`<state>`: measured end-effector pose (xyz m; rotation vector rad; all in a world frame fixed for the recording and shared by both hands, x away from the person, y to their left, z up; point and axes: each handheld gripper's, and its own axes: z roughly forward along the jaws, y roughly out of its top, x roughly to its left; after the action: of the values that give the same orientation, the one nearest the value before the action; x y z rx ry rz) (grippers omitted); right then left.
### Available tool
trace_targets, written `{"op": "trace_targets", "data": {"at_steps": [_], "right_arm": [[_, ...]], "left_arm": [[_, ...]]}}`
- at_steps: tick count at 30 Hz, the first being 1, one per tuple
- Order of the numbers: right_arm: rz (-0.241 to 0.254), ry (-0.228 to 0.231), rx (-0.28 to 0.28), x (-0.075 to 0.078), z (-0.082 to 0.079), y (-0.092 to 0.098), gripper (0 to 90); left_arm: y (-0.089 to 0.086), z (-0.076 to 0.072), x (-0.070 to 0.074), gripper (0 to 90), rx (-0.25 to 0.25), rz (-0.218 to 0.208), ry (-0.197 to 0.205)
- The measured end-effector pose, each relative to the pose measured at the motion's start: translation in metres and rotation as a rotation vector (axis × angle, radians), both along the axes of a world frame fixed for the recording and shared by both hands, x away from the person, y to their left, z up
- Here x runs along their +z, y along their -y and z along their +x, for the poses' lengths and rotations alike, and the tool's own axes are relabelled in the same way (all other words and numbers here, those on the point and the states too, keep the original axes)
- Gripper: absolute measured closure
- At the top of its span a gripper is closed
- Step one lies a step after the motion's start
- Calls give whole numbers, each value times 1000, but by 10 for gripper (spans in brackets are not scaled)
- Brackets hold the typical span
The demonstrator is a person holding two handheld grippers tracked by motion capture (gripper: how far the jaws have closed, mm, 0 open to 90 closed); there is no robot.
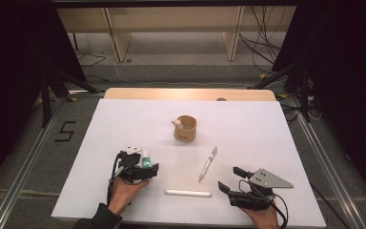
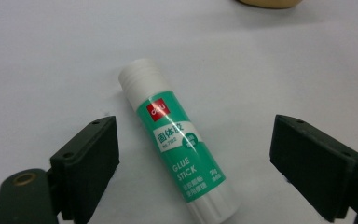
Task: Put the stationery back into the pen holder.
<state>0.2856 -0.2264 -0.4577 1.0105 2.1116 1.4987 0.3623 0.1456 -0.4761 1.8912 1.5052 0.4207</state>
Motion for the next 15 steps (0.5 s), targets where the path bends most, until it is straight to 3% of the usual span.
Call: {"op": "trace_targets", "data": {"at_steps": [6, 13, 15], "right_arm": [[-5, 7, 1, 1, -1, -2, 245], [-13, 6, 7, 0, -1, -4, 245], [-13, 5, 7, 0, 0, -5, 246]], "left_arm": [[2, -3, -4, 197, 8, 15, 9], [5, -6, -7, 270, 23, 62, 19], [6, -6, -8, 285, 27, 54, 14]]}}
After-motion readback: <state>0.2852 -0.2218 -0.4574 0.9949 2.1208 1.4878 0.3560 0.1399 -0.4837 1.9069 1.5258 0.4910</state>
